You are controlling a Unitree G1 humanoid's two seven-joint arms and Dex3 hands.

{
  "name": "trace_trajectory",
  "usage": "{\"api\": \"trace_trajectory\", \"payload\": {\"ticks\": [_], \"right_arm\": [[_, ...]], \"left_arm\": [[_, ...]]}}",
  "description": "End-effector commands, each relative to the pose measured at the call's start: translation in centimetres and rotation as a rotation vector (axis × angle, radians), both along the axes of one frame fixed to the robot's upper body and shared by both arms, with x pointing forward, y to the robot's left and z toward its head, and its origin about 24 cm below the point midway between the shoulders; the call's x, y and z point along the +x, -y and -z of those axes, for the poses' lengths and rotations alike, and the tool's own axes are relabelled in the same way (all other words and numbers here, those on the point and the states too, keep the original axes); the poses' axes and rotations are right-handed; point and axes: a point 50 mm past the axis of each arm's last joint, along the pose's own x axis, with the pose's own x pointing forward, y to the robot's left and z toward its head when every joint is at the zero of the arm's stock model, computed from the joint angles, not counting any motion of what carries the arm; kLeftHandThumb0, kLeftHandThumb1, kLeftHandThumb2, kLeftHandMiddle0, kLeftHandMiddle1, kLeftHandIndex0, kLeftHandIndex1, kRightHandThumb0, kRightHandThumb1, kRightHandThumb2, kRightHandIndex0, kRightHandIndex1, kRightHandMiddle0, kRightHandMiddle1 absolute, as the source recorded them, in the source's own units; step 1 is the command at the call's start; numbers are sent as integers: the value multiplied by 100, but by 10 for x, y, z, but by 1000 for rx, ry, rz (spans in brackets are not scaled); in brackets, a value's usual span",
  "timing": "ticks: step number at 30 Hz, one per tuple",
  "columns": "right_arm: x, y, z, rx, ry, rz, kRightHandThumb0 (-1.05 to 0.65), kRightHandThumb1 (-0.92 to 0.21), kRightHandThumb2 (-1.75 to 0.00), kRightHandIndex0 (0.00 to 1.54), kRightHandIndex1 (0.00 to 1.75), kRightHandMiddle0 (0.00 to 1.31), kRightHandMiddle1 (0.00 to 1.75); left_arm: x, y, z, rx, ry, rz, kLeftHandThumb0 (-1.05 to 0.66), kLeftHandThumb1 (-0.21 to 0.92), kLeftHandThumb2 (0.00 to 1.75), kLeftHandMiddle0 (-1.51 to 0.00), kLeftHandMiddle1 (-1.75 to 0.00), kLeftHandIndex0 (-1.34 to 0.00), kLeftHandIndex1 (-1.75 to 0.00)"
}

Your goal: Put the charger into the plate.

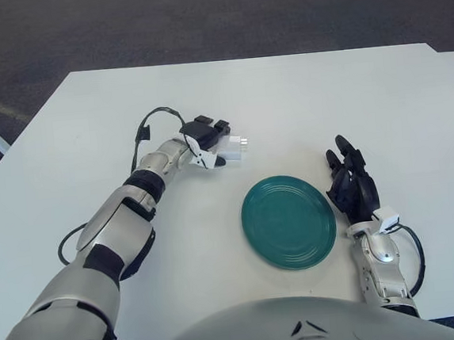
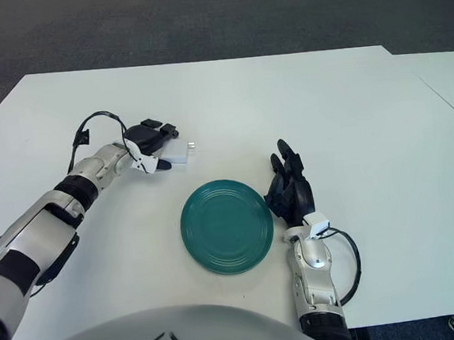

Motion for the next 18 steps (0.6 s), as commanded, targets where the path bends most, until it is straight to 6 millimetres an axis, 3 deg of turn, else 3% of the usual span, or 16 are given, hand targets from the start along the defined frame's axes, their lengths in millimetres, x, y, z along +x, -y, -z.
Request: {"api": "trace_trajectory", "payload": {"ticks": [1,3,4,7,14,18], "right_arm": [[-30,-2,40,48,-238,21,-90,-92,-96,14,1,0,31],[-31,-2,40,49,-237,23,-91,-92,-96,13,0,0,32],[-31,-2,40,50,-237,23,-91,-92,-96,13,0,0,32],[-30,-2,40,55,-238,27,-92,-92,-95,13,0,0,32],[-30,-2,40,50,-247,21,-91,-92,-95,15,1,0,35],[-30,-2,40,50,-247,20,-91,-92,-95,15,1,0,35]], "left_arm": [[-1,-2,4,45,-79,10,-105,92,59,-20,-129,-1,-141],[-2,-2,5,63,-139,26,-105,92,61,-26,-148,-3,-147],[-3,-1,6,72,-164,34,-105,92,62,-36,-157,-7,-154],[-4,1,5,104,-213,62,-105,92,65,-52,-169,-13,-166],[-4,3,5,133,-232,92,-105,92,66,-73,-174,-39,-174],[-4,4,5,106,-175,89,-78,90,47,-79,-175,-62,-174]]}}
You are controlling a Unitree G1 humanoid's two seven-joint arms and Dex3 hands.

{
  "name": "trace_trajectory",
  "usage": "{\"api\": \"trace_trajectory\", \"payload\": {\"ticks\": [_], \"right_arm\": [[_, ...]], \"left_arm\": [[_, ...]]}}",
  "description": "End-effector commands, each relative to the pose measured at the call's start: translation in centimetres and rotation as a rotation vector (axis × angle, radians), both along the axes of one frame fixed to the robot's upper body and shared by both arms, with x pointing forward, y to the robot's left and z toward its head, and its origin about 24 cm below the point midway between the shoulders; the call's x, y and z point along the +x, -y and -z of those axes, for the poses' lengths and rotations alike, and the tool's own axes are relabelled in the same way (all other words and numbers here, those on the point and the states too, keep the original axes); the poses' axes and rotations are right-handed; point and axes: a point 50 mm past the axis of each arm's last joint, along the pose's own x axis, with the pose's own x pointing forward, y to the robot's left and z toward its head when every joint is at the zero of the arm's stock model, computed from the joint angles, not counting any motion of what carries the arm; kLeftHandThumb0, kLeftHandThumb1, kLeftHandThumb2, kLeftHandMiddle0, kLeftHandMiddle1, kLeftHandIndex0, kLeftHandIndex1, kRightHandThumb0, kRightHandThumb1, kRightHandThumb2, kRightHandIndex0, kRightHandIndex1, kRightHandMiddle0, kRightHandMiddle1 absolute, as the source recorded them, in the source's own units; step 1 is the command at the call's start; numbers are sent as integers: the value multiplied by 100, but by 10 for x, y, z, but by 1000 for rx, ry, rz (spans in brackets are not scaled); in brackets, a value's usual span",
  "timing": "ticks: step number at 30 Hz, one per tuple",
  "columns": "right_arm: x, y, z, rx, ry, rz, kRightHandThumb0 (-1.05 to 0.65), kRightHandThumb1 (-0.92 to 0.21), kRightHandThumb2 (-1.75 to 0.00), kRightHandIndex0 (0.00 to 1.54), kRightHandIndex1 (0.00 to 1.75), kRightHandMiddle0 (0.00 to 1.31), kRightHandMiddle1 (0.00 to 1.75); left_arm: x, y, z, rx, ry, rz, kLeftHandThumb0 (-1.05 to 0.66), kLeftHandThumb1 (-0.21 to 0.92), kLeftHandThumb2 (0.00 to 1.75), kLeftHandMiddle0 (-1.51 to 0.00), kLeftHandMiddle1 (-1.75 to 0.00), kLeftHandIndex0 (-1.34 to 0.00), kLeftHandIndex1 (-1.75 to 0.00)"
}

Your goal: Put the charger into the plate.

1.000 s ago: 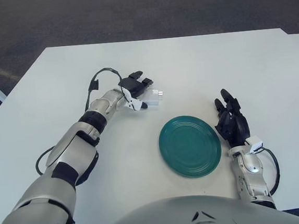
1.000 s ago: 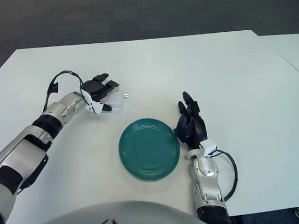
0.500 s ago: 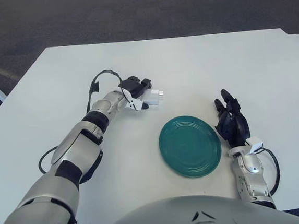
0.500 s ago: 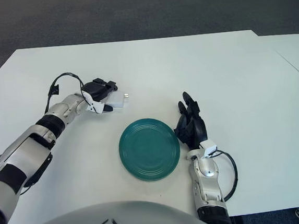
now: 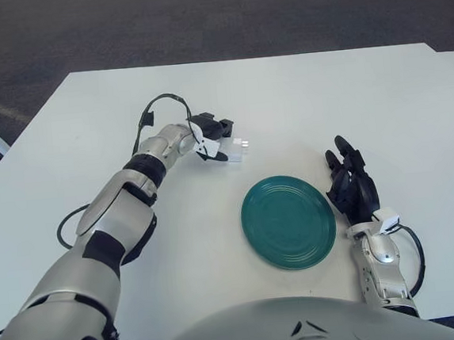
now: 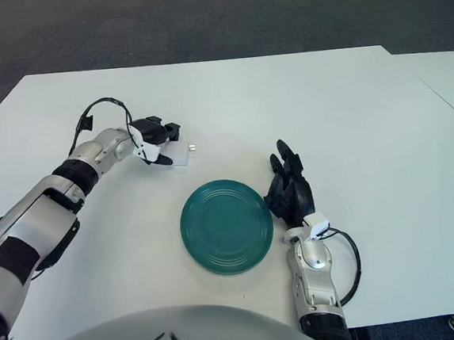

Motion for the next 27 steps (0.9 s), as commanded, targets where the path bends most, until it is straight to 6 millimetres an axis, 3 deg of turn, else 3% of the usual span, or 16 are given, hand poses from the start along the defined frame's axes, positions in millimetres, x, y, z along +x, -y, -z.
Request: {"api": "trace_trajectory", "payload": {"ticks": [1,4,7,19,27], "right_arm": [[-30,-2,40,50,-246,19,-90,-92,-95,15,1,0,36],[-29,-1,40,49,-243,23,-90,-92,-96,16,1,0,37],[-29,0,40,49,-239,30,-90,-92,-96,16,1,0,37],[-28,0,40,47,-241,24,-91,-92,-97,16,1,0,35],[-27,0,40,51,-252,23,-90,-92,-97,17,1,0,35]], "left_arm": [[-10,-6,21,19,-25,-9,-66,72,74,-80,-175,-59,-175],[-10,-5,21,-30,24,-27,-53,48,109,-83,-175,-58,-175],[-12,-3,22,-110,68,-54,-49,38,122,-88,-175,-59,-175],[-15,0,12,-253,176,-29,-51,23,142,-106,-175,-68,-175],[-15,-1,-18,-354,271,1,-53,18,148,-112,-175,-72,-175]]}}
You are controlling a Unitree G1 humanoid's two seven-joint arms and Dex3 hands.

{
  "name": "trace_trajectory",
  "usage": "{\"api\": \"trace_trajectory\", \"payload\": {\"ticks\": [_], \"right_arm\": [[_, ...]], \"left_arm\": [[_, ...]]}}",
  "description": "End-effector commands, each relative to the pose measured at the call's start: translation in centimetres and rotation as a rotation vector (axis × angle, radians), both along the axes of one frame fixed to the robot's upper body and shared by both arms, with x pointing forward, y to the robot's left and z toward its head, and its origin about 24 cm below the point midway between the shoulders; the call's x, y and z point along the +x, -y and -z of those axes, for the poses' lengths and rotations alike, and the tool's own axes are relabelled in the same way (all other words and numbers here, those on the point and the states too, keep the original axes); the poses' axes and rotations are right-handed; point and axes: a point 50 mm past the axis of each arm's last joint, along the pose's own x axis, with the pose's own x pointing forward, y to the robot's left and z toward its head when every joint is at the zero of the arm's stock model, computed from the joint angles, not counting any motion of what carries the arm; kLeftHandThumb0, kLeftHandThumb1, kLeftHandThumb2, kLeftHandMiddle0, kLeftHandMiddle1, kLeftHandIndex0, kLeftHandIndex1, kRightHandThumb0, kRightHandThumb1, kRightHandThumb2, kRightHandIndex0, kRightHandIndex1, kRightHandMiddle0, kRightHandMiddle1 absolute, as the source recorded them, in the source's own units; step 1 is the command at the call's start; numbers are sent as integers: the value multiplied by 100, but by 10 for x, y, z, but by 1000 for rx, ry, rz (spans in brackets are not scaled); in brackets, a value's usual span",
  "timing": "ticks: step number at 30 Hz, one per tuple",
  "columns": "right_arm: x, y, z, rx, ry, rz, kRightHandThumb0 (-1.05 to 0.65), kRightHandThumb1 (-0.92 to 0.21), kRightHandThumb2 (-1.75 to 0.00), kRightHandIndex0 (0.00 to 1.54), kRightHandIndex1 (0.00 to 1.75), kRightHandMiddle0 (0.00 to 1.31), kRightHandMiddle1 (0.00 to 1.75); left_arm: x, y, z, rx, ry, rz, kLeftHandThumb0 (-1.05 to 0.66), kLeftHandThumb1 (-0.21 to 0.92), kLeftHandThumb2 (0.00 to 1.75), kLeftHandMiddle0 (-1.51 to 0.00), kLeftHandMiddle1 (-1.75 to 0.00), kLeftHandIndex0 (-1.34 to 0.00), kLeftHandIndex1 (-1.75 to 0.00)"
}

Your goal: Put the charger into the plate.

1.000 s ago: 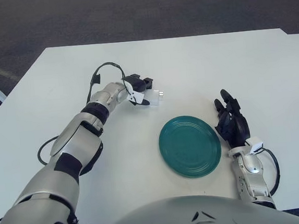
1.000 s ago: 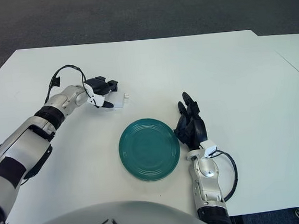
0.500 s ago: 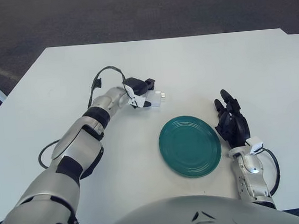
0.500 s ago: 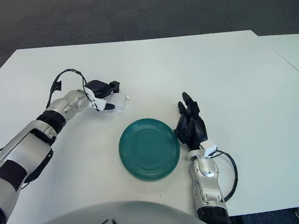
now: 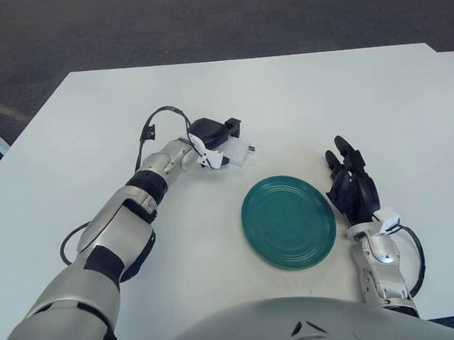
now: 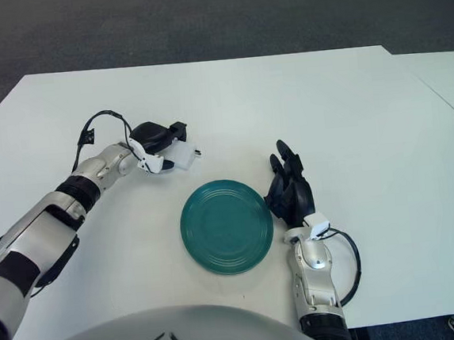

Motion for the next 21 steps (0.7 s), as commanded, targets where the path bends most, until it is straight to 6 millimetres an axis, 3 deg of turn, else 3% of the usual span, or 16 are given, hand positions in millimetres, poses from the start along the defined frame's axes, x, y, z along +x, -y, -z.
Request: {"api": "trace_trajectory", "payload": {"ticks": [1,15,21], "right_arm": [[-27,-1,41,49,-253,22,-90,-92,-97,17,1,0,35],[-27,-1,40,49,-253,20,-91,-92,-95,16,0,0,34],[-28,-1,40,45,-259,17,-91,-92,-95,15,0,0,33]], "left_arm": [[2,-9,-20,-57,64,-15,-53,18,149,-112,-175,-72,-175],[-13,-14,-91,-296,286,5,-52,21,145,-113,-175,-70,-175],[-26,-7,-109,-350,340,20,-52,21,145,-114,-175,-70,-175]]}}
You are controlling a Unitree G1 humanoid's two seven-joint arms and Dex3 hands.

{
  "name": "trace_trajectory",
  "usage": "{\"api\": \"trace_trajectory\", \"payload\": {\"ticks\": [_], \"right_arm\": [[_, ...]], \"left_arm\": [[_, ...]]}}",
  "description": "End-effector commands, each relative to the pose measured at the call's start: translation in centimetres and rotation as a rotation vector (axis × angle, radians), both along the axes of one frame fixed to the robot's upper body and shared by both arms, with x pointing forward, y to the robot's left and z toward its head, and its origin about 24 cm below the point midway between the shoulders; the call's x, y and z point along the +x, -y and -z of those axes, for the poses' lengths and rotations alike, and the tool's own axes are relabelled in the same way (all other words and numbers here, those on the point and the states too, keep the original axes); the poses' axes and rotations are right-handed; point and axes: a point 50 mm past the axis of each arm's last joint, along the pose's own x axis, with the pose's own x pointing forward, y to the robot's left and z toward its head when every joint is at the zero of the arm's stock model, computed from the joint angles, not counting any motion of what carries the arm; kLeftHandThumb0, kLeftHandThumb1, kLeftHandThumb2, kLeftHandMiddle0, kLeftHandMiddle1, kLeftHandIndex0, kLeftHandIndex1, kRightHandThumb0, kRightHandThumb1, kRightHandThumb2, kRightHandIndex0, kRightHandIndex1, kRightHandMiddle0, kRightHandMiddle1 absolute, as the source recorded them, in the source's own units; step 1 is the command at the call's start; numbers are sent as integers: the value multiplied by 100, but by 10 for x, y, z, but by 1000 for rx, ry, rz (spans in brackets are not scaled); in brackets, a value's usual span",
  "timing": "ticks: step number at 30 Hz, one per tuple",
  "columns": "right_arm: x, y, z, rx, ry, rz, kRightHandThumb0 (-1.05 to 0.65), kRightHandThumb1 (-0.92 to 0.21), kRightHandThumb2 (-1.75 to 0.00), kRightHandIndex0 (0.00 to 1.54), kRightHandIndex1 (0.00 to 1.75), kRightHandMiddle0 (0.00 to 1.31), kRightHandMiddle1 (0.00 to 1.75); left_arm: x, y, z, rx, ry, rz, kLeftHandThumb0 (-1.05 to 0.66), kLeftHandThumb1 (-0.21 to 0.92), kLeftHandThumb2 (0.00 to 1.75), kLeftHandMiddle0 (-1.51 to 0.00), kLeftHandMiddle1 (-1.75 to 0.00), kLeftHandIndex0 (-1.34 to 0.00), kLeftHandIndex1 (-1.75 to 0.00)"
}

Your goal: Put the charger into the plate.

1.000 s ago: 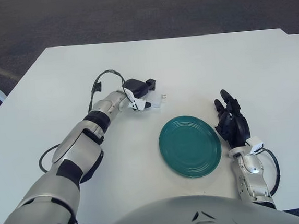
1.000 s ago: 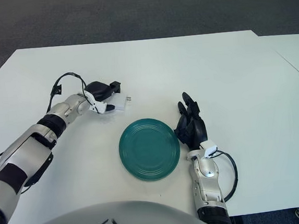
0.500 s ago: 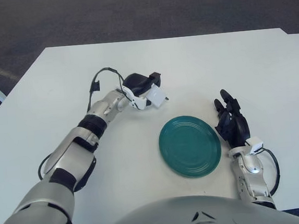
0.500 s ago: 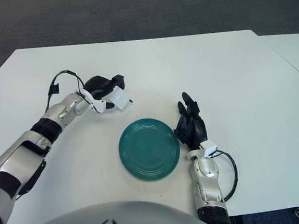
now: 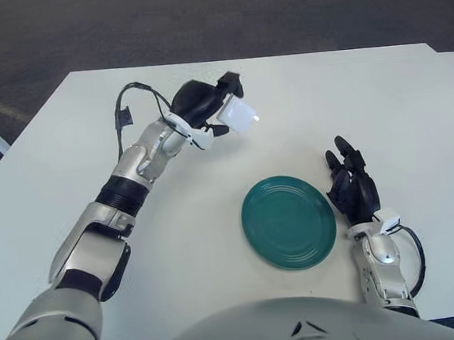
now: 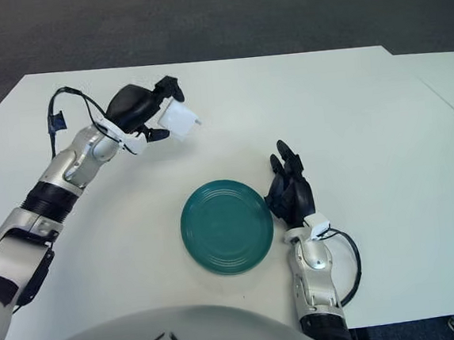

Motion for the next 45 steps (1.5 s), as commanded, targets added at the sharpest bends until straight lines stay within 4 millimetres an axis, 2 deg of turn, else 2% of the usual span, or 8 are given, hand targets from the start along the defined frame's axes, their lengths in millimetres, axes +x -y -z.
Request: {"api": "trace_trajectory", "payload": {"ticks": [1,9,21,30,41,45], "right_arm": [[-27,-1,40,47,-258,16,-91,-92,-95,15,0,0,33],[-27,0,42,58,-269,11,-89,-92,-95,15,0,0,33],[-26,-2,42,46,-258,4,-87,-92,-96,17,1,0,36],[-27,-3,41,83,-262,-7,-90,-92,-96,8,0,0,26],[-28,-3,40,158,-247,5,-85,-92,-96,10,1,0,29],[-28,-2,41,155,-247,12,-84,-92,-96,11,2,0,32]], "left_arm": [[-9,2,-8,-26,22,7,-52,21,145,-114,-175,-70,-175],[-38,17,-12,-3,17,58,-52,20,145,-116,-175,-70,-175],[-72,42,0,71,-33,200,-51,22,144,-119,-175,-69,-175],[-98,64,12,218,-4,328,-51,23,142,-123,-175,-68,-175],[-120,73,29,353,-106,420,-49,29,134,-128,-175,-63,-175],[-121,75,38,383,-114,415,-48,33,130,-126,-175,-61,-175]]}}
